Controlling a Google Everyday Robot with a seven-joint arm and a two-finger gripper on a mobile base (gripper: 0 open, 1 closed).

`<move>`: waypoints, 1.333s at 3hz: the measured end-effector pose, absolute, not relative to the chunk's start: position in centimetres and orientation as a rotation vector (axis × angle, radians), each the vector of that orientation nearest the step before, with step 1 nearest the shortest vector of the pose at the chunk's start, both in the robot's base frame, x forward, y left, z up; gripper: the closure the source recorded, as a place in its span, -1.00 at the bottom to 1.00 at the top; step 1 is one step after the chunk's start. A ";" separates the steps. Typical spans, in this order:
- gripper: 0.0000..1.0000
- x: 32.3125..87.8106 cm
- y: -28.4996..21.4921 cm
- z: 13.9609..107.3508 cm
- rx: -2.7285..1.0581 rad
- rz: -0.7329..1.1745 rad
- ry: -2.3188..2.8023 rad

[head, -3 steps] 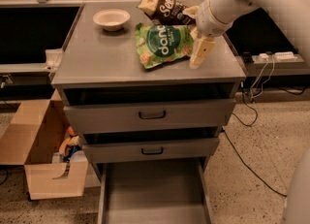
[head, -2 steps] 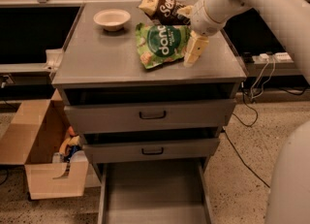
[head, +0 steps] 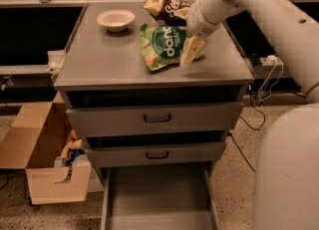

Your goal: Place green rice chip bag into bottom drawer

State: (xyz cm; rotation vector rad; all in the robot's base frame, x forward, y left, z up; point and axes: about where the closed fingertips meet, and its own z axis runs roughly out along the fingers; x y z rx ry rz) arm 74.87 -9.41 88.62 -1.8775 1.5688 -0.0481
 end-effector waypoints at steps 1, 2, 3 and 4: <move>-1.00 75.8 -8.7 87.7 -1.883 -0.033 1.583; -0.64 76.4 -8.2 86.9 -1.891 -0.021 1.596; -0.17 76.6 -8.0 86.8 -1.891 -0.016 1.600; 0.29 76.2 -8.1 87.8 -1.863 -0.004 1.583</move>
Offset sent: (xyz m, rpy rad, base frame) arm 0.0238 0.0132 -0.0181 -0.0108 0.0451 -0.0095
